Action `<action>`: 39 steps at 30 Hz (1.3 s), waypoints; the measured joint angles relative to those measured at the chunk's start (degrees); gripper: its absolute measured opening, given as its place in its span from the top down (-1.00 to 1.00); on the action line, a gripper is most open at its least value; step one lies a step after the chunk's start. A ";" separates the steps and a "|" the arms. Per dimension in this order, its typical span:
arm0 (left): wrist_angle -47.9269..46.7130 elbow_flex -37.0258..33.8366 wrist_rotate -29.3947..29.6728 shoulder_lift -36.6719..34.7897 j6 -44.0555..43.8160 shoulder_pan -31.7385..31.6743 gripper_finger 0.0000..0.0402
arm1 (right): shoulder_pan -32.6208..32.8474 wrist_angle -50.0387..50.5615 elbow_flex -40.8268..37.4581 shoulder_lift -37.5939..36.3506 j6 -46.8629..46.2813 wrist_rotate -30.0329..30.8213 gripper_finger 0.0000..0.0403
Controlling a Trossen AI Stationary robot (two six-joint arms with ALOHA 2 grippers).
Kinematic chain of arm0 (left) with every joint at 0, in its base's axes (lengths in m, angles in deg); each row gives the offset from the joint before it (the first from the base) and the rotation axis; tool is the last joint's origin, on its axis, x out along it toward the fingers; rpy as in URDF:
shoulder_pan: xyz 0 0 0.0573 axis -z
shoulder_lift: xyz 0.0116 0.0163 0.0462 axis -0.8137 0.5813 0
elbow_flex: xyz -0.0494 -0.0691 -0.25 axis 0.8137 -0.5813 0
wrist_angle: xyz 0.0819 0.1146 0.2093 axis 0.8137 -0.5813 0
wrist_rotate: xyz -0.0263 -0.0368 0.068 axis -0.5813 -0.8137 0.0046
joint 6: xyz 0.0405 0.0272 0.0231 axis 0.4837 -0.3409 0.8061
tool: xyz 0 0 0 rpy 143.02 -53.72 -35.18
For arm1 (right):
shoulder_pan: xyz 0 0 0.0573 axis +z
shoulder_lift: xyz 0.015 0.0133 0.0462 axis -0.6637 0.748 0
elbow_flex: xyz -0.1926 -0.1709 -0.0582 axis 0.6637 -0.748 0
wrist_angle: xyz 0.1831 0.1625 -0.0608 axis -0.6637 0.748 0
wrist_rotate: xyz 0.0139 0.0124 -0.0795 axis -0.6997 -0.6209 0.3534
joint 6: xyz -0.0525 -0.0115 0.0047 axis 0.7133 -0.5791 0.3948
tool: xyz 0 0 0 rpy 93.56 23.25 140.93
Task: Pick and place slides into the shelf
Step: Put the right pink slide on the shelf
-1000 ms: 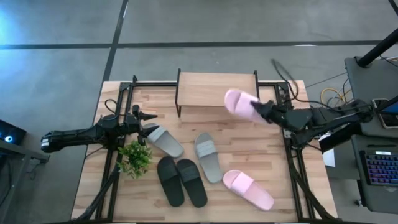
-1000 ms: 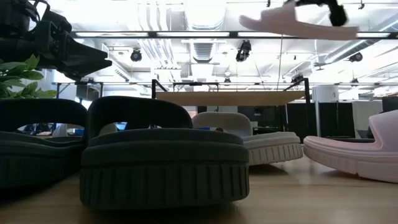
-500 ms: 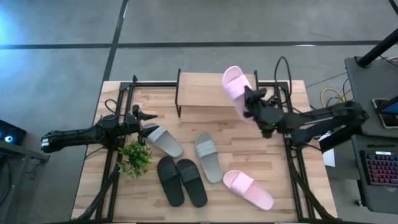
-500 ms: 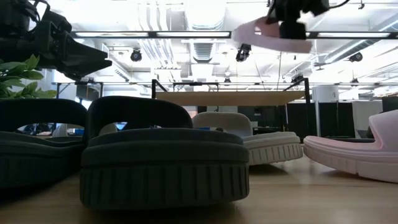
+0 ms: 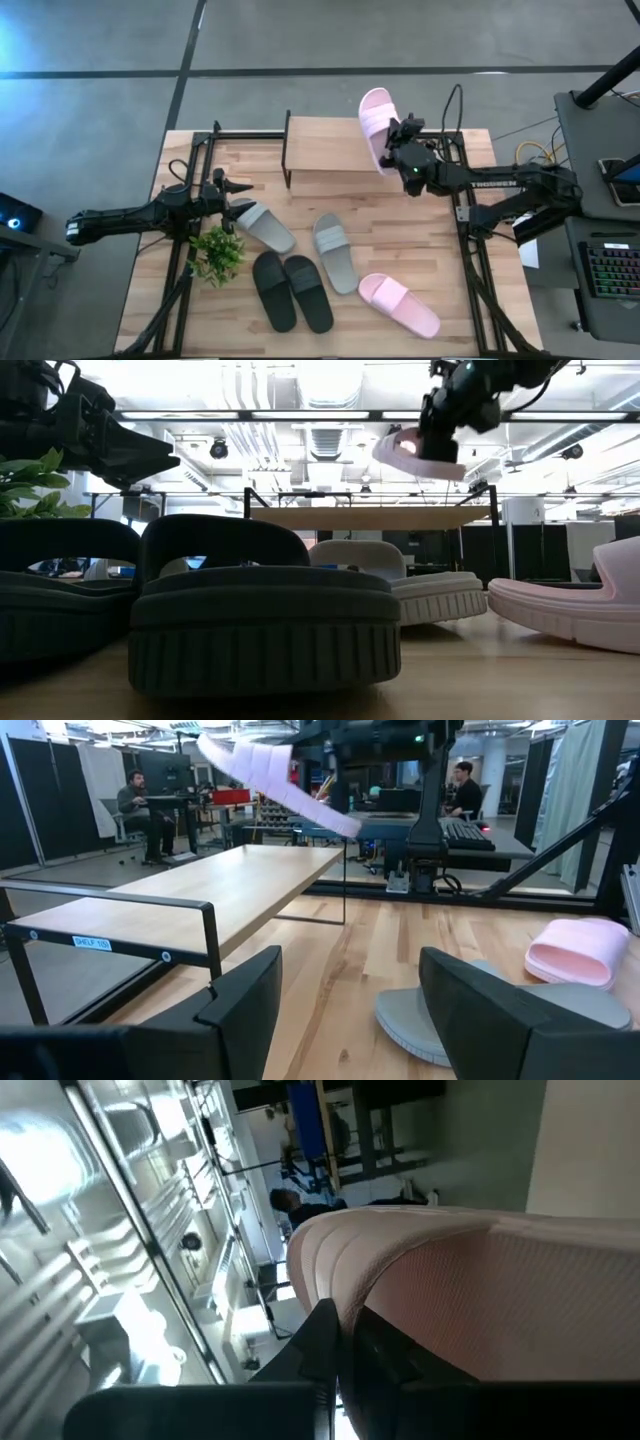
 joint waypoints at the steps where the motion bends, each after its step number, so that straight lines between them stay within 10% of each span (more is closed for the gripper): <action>1: 0.01 0.00 -0.01 0.00 -0.02 -0.01 -0.11 | -0.54 -0.07 0.00 0.62 -1.85 -0.41 0.93; 25: 0.02 0.00 0.00 0.00 -0.01 -0.01 -0.11 | -5.56 -0.52 0.17 8.78 -0.80 -4.57 0.92; 39: 0.02 0.00 0.00 0.00 -0.02 0.01 -0.11 | -6.06 -0.09 0.13 8.83 -2.05 -5.10 0.23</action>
